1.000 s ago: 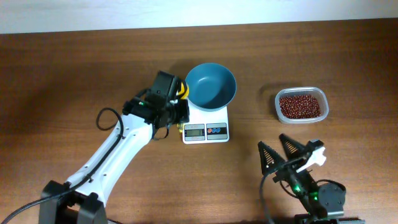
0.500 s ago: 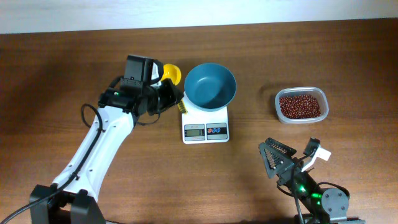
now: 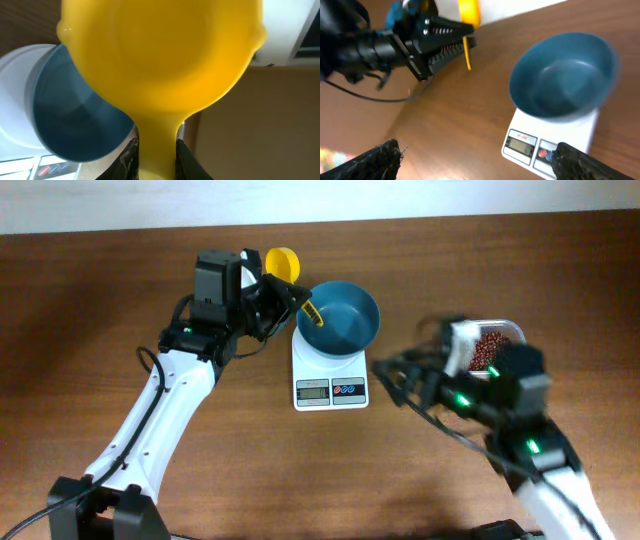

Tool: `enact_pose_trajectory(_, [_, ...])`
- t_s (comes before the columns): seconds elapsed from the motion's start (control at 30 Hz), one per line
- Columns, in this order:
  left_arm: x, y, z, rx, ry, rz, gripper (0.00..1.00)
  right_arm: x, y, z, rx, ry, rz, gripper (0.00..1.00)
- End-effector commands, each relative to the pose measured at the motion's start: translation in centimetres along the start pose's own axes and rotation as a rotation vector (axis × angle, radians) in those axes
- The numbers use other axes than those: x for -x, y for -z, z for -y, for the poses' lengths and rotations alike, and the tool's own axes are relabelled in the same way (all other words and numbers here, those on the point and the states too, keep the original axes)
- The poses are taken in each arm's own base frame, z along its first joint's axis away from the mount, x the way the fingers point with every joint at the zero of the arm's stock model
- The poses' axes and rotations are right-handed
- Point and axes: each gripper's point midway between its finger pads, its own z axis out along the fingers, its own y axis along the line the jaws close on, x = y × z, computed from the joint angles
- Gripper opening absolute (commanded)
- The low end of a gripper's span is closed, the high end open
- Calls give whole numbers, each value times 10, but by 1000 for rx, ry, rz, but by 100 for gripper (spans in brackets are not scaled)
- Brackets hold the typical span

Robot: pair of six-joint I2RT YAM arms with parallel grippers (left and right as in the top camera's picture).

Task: Scoop item into bowl and weigh 50g on scale
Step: 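Raise the scoop above the bowl and bring the right gripper over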

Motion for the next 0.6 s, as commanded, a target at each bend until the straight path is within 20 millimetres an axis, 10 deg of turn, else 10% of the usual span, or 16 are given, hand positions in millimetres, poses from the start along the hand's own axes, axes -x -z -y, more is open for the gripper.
enact_pose_trajectory(0.0, [3, 0, 7, -18, 128, -5, 0, 15, -38, -9, -34, 165, -36, 99])
enact_pose_trajectory(0.3, [1, 0, 8, -22, 290, -17, 0, 38, -102, -15, -43, 240, -5, 89])
enact_pose_trajectory(0.57, [-2, 0, 9, -26, 397, -34, 0, 48, -113, -27, -40, 280, 66, 66])
